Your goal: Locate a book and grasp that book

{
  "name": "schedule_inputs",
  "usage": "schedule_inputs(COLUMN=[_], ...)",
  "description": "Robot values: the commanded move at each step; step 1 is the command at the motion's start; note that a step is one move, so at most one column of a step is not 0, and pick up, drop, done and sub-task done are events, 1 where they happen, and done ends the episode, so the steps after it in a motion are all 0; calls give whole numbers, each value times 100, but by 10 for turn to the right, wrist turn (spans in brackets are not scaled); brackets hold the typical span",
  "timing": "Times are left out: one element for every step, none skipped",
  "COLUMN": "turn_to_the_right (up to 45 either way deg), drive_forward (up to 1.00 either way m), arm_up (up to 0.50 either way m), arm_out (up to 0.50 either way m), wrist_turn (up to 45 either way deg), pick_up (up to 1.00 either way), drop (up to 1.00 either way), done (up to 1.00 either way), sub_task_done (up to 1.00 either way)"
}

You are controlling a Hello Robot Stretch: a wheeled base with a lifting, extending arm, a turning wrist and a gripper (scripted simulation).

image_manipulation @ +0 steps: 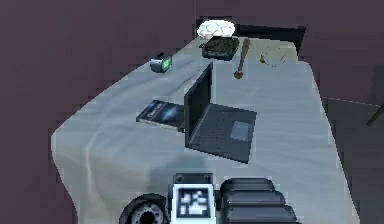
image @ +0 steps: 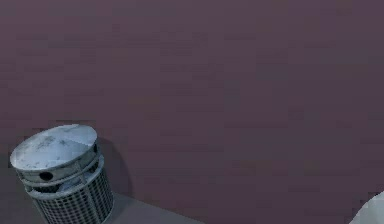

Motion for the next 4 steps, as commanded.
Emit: schedule_inputs(turn_to_the_right=[0, 0, 0, 0], drive_forward=[0, 0, 0, 0], arm_up=[0, 0, 0, 0], arm_out=[50, 0, 0, 0], wrist_turn=[0, 450, 450, 450], pick_up=[0, 0, 0, 0], drop=[0, 0, 0, 0], done=[0, 0, 0, 0], sub_task_done=[0, 0, 0, 0])
